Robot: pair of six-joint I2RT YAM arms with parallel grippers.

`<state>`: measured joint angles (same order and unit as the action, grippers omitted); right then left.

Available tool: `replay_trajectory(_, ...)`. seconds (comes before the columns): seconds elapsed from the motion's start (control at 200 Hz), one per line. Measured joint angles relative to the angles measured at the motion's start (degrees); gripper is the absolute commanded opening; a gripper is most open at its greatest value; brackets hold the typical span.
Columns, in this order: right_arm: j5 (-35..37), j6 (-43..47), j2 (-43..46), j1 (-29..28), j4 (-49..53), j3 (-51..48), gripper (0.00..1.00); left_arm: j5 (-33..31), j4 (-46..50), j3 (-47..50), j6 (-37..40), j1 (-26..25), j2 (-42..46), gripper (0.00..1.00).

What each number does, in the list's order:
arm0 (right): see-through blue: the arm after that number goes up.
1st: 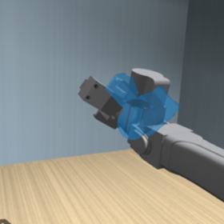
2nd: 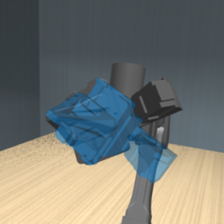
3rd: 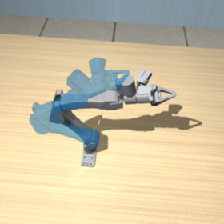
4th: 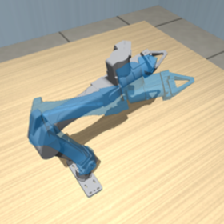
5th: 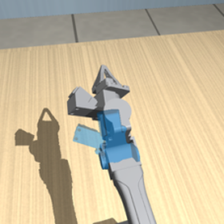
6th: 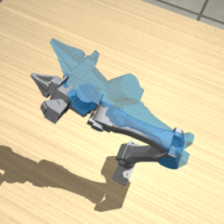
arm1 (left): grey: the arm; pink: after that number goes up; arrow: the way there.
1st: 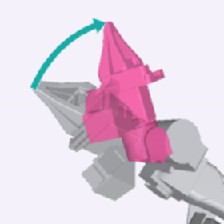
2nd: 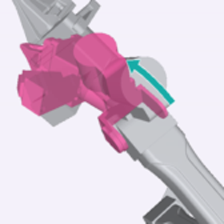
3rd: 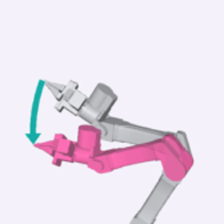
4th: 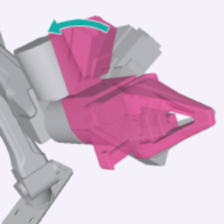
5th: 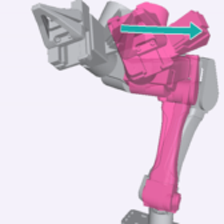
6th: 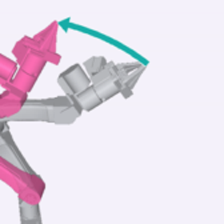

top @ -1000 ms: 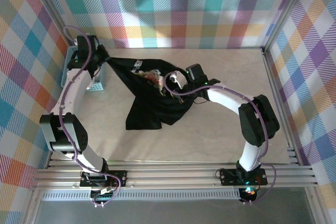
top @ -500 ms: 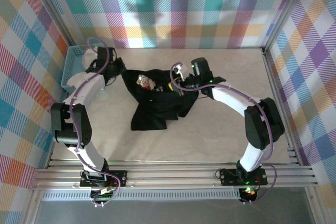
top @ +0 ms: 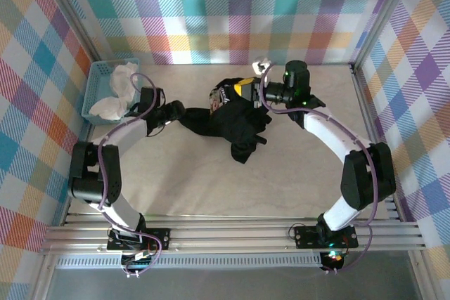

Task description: Fold the inside-out t-shirt

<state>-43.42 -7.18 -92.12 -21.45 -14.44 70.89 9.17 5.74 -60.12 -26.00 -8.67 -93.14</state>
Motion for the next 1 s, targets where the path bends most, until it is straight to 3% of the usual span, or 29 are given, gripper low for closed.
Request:
replay_trajectory(0.19,-3.3,2.6,-1.6,0.0,2.4,0.2,0.0,12.2,-4.2,-4.7,-1.4,-4.7,1.7,0.95)
replay_trajectory(0.45,-4.1,4.2,-3.0,0.0,5.1,0.2,0.0,21.6,-7.0,-9.1,-2.3,-12.7,-1.8,0.9)
replay_trajectory(0.81,-4.0,5.0,-3.0,0.0,5.1,0.2,0.0,21.6,-5.6,-15.3,-4.1,-13.4,-10.4,0.52)
replay_trajectory(1.0,-3.1,5.0,-3.0,0.0,5.1,0.2,0.0,21.5,-5.3,-18.2,-5.0,-13.4,-13.5,0.14)
